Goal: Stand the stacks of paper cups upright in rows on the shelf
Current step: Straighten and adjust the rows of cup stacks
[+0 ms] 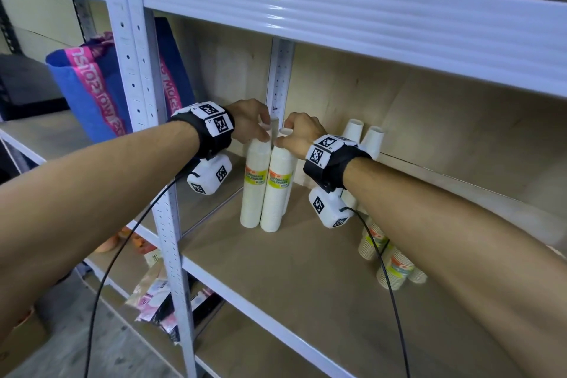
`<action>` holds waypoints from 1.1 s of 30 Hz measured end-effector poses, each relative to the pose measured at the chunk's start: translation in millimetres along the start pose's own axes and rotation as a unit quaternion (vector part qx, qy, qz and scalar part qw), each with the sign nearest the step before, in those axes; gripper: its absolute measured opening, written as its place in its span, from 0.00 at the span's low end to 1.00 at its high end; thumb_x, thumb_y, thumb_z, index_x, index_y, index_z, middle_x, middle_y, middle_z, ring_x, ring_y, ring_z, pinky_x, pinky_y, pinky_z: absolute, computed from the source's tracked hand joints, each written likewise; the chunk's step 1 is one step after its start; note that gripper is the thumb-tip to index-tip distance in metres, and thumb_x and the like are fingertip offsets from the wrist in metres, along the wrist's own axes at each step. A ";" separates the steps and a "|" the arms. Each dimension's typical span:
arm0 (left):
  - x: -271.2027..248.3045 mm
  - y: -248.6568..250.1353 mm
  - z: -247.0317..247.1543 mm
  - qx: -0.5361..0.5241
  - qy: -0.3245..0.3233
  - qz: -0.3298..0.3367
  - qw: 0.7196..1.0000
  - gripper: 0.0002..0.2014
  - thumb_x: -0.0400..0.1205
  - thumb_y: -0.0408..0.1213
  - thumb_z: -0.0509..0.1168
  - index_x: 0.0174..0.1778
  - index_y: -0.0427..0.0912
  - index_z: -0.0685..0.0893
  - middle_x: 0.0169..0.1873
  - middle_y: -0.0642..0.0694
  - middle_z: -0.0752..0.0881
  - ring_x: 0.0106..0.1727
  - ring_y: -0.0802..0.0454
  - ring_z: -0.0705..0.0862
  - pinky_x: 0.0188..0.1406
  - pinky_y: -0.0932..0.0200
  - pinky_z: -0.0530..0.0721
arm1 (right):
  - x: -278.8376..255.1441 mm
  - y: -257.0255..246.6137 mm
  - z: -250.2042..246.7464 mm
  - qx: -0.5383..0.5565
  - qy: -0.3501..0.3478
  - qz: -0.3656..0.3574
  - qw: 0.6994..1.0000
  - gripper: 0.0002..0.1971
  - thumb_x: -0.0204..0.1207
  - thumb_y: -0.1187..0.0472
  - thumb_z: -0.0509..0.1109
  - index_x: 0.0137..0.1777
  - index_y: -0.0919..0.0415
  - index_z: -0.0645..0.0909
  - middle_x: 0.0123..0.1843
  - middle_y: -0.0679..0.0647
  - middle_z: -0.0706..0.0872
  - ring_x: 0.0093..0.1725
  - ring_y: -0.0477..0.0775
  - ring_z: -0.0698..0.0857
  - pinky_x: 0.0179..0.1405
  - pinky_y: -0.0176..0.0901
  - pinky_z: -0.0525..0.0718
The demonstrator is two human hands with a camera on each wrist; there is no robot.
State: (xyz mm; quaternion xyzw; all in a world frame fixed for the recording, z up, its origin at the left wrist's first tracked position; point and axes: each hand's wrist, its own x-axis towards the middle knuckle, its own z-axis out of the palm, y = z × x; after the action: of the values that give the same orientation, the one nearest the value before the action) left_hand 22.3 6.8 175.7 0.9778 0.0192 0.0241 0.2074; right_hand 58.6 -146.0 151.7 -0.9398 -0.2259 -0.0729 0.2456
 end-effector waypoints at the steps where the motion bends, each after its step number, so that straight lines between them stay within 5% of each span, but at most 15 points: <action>1: -0.1 -0.5 0.8 -0.005 0.002 0.002 1.000 0.18 0.78 0.40 0.73 0.64 0.45 0.82 0.58 0.44 0.82 0.50 0.44 0.87 0.46 0.48 0.91 | -0.5 0.5 -0.4 0.000 -0.001 -0.001 1.000 0.19 0.71 0.54 0.77 0.59 0.60 0.80 0.57 0.57 0.85 0.54 0.60 0.84 0.44 0.43 0.80; 7: 1.7 5.3 3.9 -0.034 0.009 0.021 0.999 0.18 0.78 0.38 0.73 0.64 0.43 0.83 0.58 0.44 0.83 0.51 0.44 0.86 0.48 0.48 0.91 | -3.5 7.9 -8.0 0.016 -0.003 -0.004 1.000 0.21 0.70 0.54 0.78 0.60 0.61 0.80 0.63 0.54 0.84 0.57 0.58 0.84 0.44 0.41 0.77; 13: 8.8 24.8 3.7 -0.040 -0.005 0.052 0.998 0.16 0.79 0.38 0.73 0.62 0.40 0.84 0.54 0.42 0.85 0.47 0.44 0.89 0.48 0.44 0.91 | -7.4 24.2 -29.1 0.012 0.016 0.010 1.000 0.19 0.68 0.52 0.79 0.55 0.60 0.82 0.51 0.54 0.84 0.50 0.56 0.84 0.41 0.42 0.79; 23: 38.1 74.5 17.3 -0.032 -0.011 0.109 0.993 0.15 0.78 0.41 0.74 0.60 0.44 0.84 0.51 0.45 0.86 0.36 0.49 0.87 0.41 0.54 0.89 | -13.8 66.5 -64.3 -0.007 0.048 0.066 0.997 0.21 0.65 0.50 0.80 0.53 0.61 0.84 0.51 0.53 0.85 0.49 0.55 0.84 0.34 0.40 0.77; 26: 49.3 87.4 25.2 -0.040 -0.012 0.129 0.991 0.16 0.78 0.41 0.74 0.60 0.43 0.84 0.53 0.44 0.85 0.38 0.48 0.88 0.43 0.52 0.90 | -17.2 79.6 -73.6 -0.023 0.054 0.083 0.995 0.21 0.67 0.51 0.80 0.56 0.62 0.83 0.54 0.54 0.83 0.52 0.55 0.83 0.43 0.43 0.81; 30: 65.0 101.4 36.5 -0.044 -0.012 0.151 0.987 0.16 0.78 0.40 0.74 0.61 0.43 0.84 0.53 0.43 0.86 0.37 0.51 0.85 0.46 0.51 0.90 | -20.5 96.6 -80.9 -0.021 0.065 0.113 0.991 0.22 0.68 0.51 0.79 0.58 0.60 0.81 0.52 0.51 0.78 0.48 0.51 0.77 0.30 0.37 0.72; 33: 75.0 108.7 45.3 -0.044 -0.012 0.164 0.985 0.17 0.78 0.40 0.74 0.61 0.43 0.83 0.55 0.44 0.85 0.45 0.48 0.85 0.52 0.48 0.89 | -20.9 106.5 -84.8 -0.026 0.064 0.125 0.990 0.22 0.68 0.52 0.80 0.59 0.60 0.82 0.53 0.52 0.79 0.48 0.52 0.78 0.32 0.38 0.72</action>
State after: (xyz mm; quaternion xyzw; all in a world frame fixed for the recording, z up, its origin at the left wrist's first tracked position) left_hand 102.7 -107.2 181.5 0.9579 -0.1445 0.0471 0.2435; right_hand 87.0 -278.8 174.6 -0.9601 -0.0883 -0.1077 0.2426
